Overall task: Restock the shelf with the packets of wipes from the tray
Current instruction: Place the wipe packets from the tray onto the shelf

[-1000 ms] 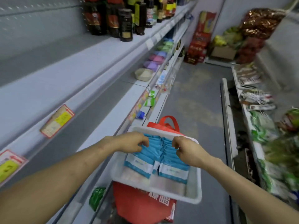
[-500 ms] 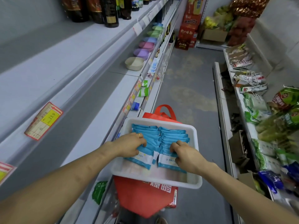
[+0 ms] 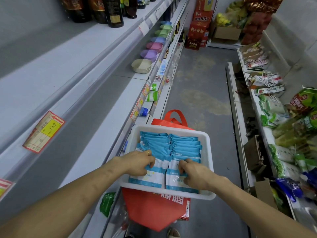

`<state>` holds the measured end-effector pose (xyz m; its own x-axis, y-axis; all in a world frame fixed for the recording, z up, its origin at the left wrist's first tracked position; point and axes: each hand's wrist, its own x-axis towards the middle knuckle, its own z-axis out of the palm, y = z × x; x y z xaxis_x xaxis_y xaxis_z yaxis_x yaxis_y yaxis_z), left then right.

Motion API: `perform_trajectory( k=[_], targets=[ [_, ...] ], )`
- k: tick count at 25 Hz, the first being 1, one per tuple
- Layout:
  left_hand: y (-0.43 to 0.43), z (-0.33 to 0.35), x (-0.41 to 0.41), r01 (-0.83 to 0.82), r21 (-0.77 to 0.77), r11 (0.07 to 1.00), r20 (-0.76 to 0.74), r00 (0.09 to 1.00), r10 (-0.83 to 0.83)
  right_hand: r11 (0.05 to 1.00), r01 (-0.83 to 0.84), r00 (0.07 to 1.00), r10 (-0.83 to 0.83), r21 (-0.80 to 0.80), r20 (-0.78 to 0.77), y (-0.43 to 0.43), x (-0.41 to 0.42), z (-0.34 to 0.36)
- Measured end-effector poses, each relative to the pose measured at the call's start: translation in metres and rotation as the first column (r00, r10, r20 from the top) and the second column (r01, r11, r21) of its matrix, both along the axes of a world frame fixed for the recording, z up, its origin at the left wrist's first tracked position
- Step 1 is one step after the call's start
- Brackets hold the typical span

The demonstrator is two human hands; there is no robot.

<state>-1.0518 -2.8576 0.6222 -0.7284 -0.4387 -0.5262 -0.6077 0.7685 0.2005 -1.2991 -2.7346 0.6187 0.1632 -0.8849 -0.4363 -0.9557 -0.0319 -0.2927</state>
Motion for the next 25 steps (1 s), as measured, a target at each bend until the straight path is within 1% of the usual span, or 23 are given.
perform_trajectory(
  k=[6,10,12,14,16,19,20,21,23,25],
  targets=[
    [0.002,0.006,-0.002,0.008,0.035,0.999,0.023,1.0,-0.008,0.999,-0.035,0.999,0.035,0.001,-0.007,-0.003,0.002,0.002],
    [0.005,0.012,-0.001,0.059,0.065,0.996,0.03,0.998,-0.061,0.993,-0.119,0.993,0.119,0.021,-0.002,-0.004,-0.002,0.003],
    [0.006,0.017,-0.001,0.062,0.126,0.99,0.024,0.998,-0.066,0.988,-0.153,0.988,0.152,0.032,0.025,-0.004,-0.005,0.001],
    [0.009,0.021,0.001,0.072,0.195,0.978,0.049,0.995,-0.083,0.986,-0.153,0.986,0.148,0.068,0.072,-0.003,-0.008,-0.002],
    [0.017,0.023,0.003,0.096,0.202,0.975,0.069,0.991,-0.112,0.979,-0.197,0.979,0.194,0.046,0.067,-0.007,-0.01,0.001],
    [0.026,0.033,0.005,0.12,0.118,0.986,0.024,0.992,-0.124,0.972,-0.233,0.972,0.233,-0.003,0.016,-0.037,-0.018,0.02],
    [0.027,0.043,0.007,0.103,0.078,0.992,-0.007,0.995,-0.103,0.964,-0.265,0.964,0.265,-0.029,-0.003,-0.055,-0.021,0.031],
    [0.025,0.057,0.007,0.089,0.035,0.995,-0.043,0.995,-0.088,0.964,-0.263,0.965,0.263,-0.039,-0.014,-0.075,-0.024,0.046],
    [0.019,0.092,0.008,0.064,-0.059,0.996,-0.116,0.991,-0.07,0.951,-0.281,0.96,0.281,-0.129,-0.015,-0.112,-0.026,0.09],
    [0.012,0.135,0.014,-0.003,-0.15,0.989,-0.16,0.987,-0.021,0.917,-0.327,0.945,0.316,-0.229,-0.081,-0.144,-0.02,0.147]
  ],
)
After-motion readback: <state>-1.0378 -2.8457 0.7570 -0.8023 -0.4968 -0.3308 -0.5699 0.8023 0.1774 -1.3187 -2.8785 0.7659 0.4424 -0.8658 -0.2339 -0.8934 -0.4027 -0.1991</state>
